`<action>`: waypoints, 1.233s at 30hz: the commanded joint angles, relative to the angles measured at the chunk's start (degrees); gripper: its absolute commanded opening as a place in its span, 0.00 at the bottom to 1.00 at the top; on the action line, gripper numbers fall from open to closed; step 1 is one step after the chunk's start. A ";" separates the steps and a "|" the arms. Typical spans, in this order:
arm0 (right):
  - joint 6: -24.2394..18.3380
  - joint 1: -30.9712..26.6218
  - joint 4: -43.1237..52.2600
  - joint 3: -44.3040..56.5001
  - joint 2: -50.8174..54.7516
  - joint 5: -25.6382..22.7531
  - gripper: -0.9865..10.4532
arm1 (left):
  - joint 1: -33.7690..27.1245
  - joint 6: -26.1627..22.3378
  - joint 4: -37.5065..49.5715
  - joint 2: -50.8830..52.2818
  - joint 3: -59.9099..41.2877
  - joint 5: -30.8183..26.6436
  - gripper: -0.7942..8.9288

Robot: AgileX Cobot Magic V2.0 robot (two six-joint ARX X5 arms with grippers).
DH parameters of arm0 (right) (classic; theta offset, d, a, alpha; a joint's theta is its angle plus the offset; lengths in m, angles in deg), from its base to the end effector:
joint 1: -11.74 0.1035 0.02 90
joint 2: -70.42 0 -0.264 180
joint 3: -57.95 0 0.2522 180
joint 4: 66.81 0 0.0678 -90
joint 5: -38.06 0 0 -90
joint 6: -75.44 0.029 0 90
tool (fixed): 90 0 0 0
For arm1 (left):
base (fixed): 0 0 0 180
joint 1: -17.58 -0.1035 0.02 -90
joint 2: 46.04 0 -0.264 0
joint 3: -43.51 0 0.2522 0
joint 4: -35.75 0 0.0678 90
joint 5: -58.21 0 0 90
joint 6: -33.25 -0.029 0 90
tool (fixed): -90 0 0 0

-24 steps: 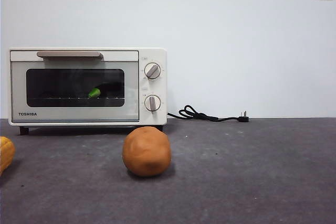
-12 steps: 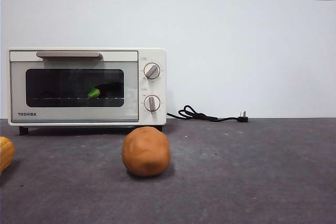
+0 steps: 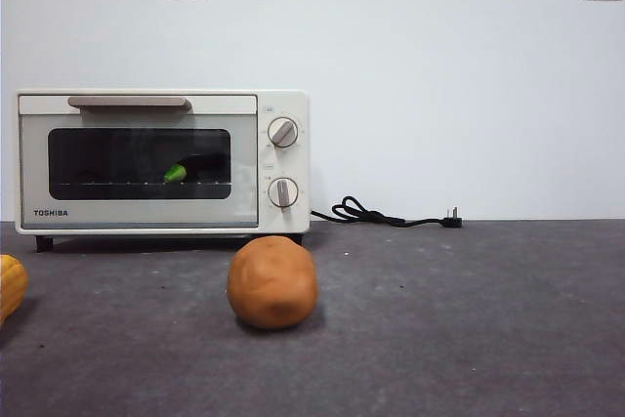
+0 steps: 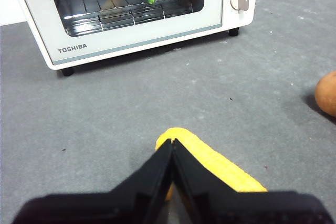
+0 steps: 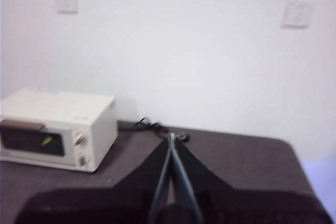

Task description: Take the eggplant from the table,put the eggplant in the oven

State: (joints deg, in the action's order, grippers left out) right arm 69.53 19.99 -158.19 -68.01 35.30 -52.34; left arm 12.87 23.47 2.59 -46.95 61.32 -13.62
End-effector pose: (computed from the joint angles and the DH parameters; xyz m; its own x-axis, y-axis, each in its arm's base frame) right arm -0.1017 -0.0150 0.5066 0.9906 0.1366 -0.0094 -0.1368 0.9852 -0.1030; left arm 0.0893 -0.0017 0.1543 0.9347 -0.2359 -0.2660 0.2645 0.9613 0.0770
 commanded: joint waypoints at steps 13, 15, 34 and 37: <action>-0.81 -3.87 -1.20 19.39 18.12 0.11 0.09 | -0.13 0.61 0.35 -0.02 -0.57 0.17 0.08; -0.79 -3.87 -0.96 25.86 20.72 -0.42 0.09 | -0.13 0.61 0.35 -0.02 -0.57 0.17 0.08; 0.31 -3.80 51.06 83.36 34.62 2.51 0.09 | -0.13 0.61 0.28 -0.92 -0.57 0.20 0.08; 0.35 -3.80 54.25 89.02 34.62 2.51 0.09 | -0.13 0.61 0.31 -1.27 -0.57 -0.04 0.08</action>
State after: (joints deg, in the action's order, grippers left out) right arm 69.24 16.21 -104.97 19.17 69.62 -49.96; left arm 12.87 23.49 2.61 -48.20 61.32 -13.62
